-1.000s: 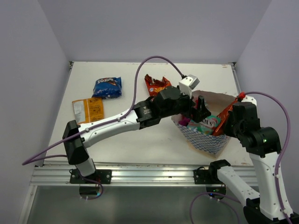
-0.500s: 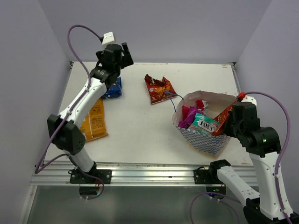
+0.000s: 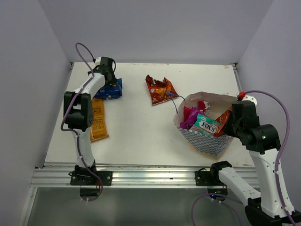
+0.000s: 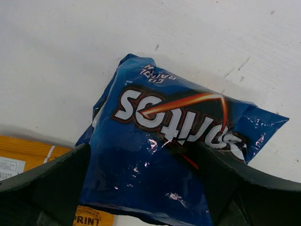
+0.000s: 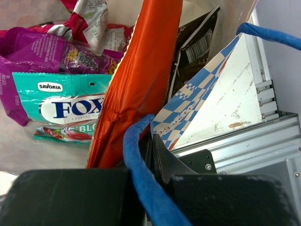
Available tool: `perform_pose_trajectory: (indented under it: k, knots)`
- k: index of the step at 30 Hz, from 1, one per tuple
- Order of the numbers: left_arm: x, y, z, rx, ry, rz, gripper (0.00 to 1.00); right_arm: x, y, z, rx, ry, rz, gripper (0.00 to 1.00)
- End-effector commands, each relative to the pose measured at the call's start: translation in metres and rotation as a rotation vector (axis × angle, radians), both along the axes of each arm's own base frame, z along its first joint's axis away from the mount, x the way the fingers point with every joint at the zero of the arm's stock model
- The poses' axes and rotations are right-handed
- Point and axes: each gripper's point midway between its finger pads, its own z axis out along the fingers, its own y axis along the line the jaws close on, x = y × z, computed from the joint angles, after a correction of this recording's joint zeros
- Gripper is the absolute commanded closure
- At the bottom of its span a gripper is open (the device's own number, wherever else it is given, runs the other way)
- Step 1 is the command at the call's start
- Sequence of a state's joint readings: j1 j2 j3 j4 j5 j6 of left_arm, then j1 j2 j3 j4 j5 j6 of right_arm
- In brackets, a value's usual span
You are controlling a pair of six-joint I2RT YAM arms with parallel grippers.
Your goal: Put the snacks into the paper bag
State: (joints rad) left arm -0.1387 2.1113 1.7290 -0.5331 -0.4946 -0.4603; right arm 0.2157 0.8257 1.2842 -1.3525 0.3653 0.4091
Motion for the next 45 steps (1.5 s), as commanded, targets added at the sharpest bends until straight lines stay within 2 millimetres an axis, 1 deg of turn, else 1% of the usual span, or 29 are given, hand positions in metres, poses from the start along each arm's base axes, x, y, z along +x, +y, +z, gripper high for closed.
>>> perform_pose_trajectory:
  k: [1,2,3,4,6,7,12,15,16,18,19,20,21,22,23,24,25,26,27,28,29,31,32,34,35,36,42,44,45]
  knots:
    - [-0.013,0.01,-0.024,0.031,0.08,0.001,0.07,0.002,-0.003,0.001,-0.016,0.007,-0.022,1.0]
    - [-0.015,0.01,-0.026,0.032,0.082,-0.003,0.2,0.003,-0.003,0.002,-0.013,0.006,-0.022,1.0]
    - [-0.021,0.011,-0.032,0.035,0.1,-0.007,0.27,0.004,-0.002,0.001,-0.011,0.008,-0.018,1.0]
    - [-0.021,0.011,-0.033,0.036,0.097,-0.012,0.46,0.006,0.0,0.001,-0.004,0.003,-0.016,1.0]
    - [-0.024,0.011,-0.033,0.04,0.101,-0.025,0.67,0.008,0.002,0.0,0.002,0.006,-0.01,1.0]
    - [-0.024,0.011,-0.031,0.041,0.097,-0.026,0.99,0.009,0.002,0.0,0.005,0.001,-0.011,1.0]
    - [-0.023,0.002,-0.003,-0.009,0.033,-0.054,1.0,0.009,0.005,-0.003,0.017,0.004,0.003,1.0]
    - [-0.016,-0.016,0.043,-0.092,-0.075,-0.115,1.0,0.008,0.006,-0.004,0.023,0.004,0.009,1.0]
    - [-0.016,-0.024,0.071,-0.126,-0.135,-0.149,1.0,0.008,0.006,-0.003,0.024,0.001,0.01,1.0]
    - [-0.013,-0.048,0.11,-0.188,-0.219,-0.232,1.0,0.007,0.006,-0.004,0.023,0.004,0.013,1.0]
    - [-0.017,-0.058,0.141,-0.204,-0.285,-0.269,1.0,0.007,0.006,-0.003,0.025,-0.002,0.013,1.0]
    - [-0.021,-0.082,0.162,-0.228,-0.325,-0.337,1.0,0.007,0.007,-0.004,0.026,0.0,0.017,1.0]
    - [-0.025,-0.096,0.179,-0.245,-0.359,-0.379,1.0,0.007,0.008,-0.004,0.03,-0.003,0.017,1.0]
    - [-0.036,-0.109,0.207,-0.265,-0.415,-0.424,1.0,0.007,0.008,-0.004,0.033,-0.003,0.022,1.0]
    - [-0.049,-0.141,0.222,-0.314,-0.437,-0.513,1.0,0.007,0.008,-0.004,0.034,-0.005,0.02,1.0]
    - [-0.057,-0.155,0.238,-0.347,-0.473,-0.56,1.0,0.007,0.008,-0.003,0.033,-0.006,0.023,1.0]
    - [-0.074,-0.168,0.263,-0.385,-0.526,-0.607,1.0,0.007,0.009,-0.003,0.035,-0.008,0.024,1.0]
    - [-0.092,-0.197,0.277,-0.466,-0.549,-0.7,1.0,0.006,0.008,-0.002,0.034,-0.011,0.026,1.0]
    - [-0.105,-0.21,0.289,-0.508,-0.572,-0.753,1.0,0.006,0.008,-0.002,0.036,-0.013,0.024,1.0]
    - [-0.125,-0.218,0.312,-0.543,-0.621,-0.808,1.0,0.004,0.008,-0.002,0.036,-0.011,0.026,1.0]
    - [-0.149,-0.243,0.324,-0.604,-0.625,-0.912,1.0,0.004,0.008,-0.001,0.035,-0.017,0.028,1.0]
    - [-0.183,-0.261,0.356,-0.664,-0.691,-1.024,1.0,0.002,0.008,0.0,0.035,-0.014,0.03,1.0]
    - [-0.206,-0.28,0.364,-0.712,-0.687,-1.118,1.0,0.001,0.008,0.0,0.036,-0.015,0.034,1.0]
    - [-0.231,-0.291,0.383,-0.763,-0.724,-1.197,1.0,0.0,0.008,0.0,0.037,-0.013,0.037,1.0]
    - [-0.246,-0.302,0.386,-0.795,-0.712,-1.244,1.0,0.0,0.009,0.001,0.041,-0.015,0.038,1.0]
    - [-0.251,-0.306,0.386,-0.802,-0.705,-1.261,1.0,-0.001,0.009,0.002,0.043,-0.019,0.039,1.0]
    - [-0.281,-0.351,0.363,-0.875,-0.626,-1.365,1.0,-0.005,0.009,0.005,0.05,-0.026,0.042,1.0]
    - [-0.297,-0.379,0.352,-0.898,-0.578,-1.416,1.0,-0.008,0.008,0.007,0.05,-0.034,0.037,1.0]
    - [-0.299,-0.394,0.341,-0.902,-0.54,-1.433,1.0,-0.01,0.007,0.007,0.047,-0.031,0.033,1.0]
